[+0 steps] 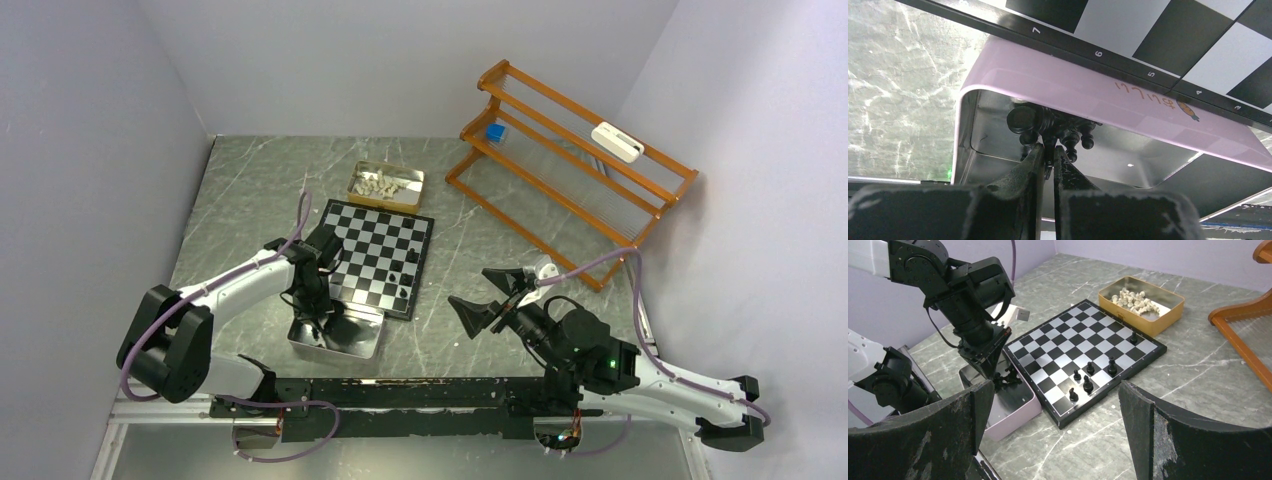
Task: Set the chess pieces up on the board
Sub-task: Pick up the chess piece from the storage box.
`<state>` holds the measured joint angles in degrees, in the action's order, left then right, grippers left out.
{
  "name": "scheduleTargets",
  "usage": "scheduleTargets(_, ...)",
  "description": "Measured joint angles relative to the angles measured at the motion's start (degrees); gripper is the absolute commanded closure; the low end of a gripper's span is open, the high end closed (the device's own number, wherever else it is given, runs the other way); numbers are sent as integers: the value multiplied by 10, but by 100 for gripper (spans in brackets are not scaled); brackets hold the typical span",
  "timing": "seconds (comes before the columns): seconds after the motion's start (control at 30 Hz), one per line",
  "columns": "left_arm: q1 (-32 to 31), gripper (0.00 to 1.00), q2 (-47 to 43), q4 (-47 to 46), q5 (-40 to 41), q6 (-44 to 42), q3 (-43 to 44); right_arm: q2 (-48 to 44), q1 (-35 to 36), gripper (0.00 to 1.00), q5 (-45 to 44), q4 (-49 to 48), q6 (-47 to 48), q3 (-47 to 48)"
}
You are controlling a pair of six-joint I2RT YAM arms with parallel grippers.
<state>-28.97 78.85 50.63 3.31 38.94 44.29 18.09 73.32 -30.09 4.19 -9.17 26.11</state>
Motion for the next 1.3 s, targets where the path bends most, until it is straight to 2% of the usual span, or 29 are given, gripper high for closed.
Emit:
scheduleTargets(0.6,0,89,-26,51,3,-21,75,27,0,0,9,0,-2,0)
scheduleTargets(1.0,0,88,-42,79,3,-38,94,40,0,0,16,0,-13,2)
scheduleTargets(1.3,0,88,-19,90,-6,-78,182,53,0,0,23,0,-24,4)
